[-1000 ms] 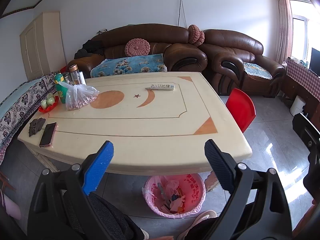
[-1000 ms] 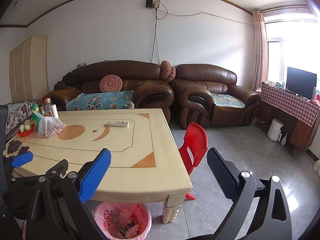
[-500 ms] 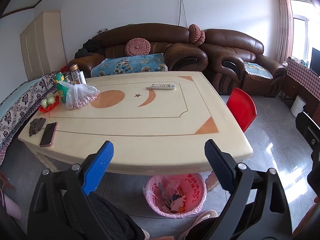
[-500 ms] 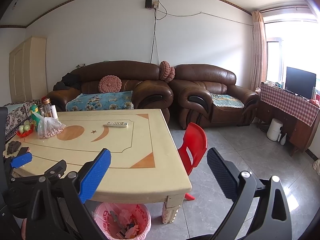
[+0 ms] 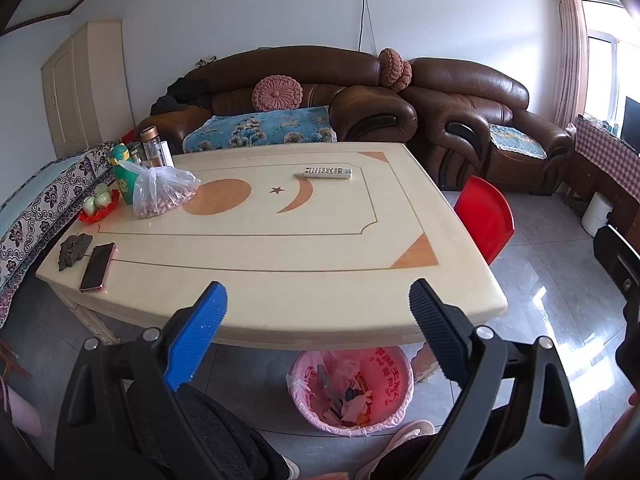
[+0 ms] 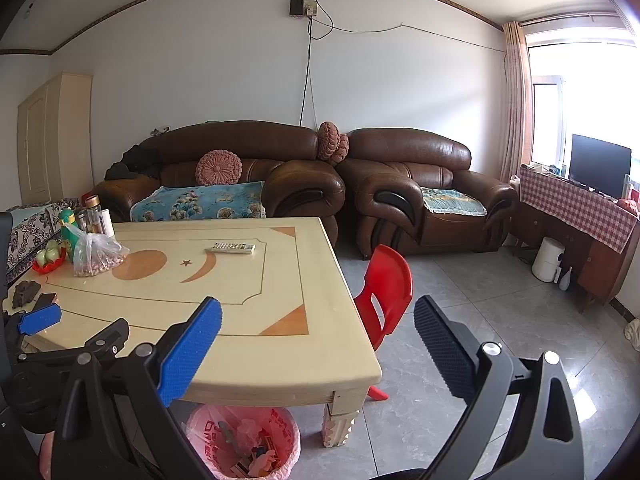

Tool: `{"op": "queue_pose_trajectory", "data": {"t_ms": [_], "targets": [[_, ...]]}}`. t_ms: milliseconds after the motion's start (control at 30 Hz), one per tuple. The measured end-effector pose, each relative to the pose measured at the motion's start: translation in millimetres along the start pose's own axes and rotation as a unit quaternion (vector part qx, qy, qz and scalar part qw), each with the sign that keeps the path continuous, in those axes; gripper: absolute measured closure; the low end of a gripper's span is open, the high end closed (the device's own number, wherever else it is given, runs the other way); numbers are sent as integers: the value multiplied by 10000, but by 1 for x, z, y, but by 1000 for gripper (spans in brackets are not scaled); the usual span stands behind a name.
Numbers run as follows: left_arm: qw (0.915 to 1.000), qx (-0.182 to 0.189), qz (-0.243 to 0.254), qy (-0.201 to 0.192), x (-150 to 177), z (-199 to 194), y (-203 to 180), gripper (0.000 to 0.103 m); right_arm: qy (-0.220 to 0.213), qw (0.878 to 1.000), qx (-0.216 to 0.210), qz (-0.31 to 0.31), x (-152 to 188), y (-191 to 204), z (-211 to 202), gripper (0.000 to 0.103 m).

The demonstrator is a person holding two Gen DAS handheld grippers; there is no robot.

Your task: Collect trash

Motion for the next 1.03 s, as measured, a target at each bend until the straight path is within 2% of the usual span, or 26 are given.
{"op": "queue_pose_trajectory", "data": {"t_ms": [367,1033], "targets": [[10000,-86,10,-6,-1,1,3,9,16,10000,26,8,2,-3,4,8],[9999,46,127,100,0,3,1,9,39,10000,50,1,3,-1,4,8]]}}
Point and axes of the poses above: each gripper's, at about its wrist camera, not at the fingertips, and z roughly the way its jaws point, y to its left, x to its underside, the point moved 7 cm from there along z, roughly the way its jaws point, and after that the axes turned 12 degrees about x, right-handed, at the moved point
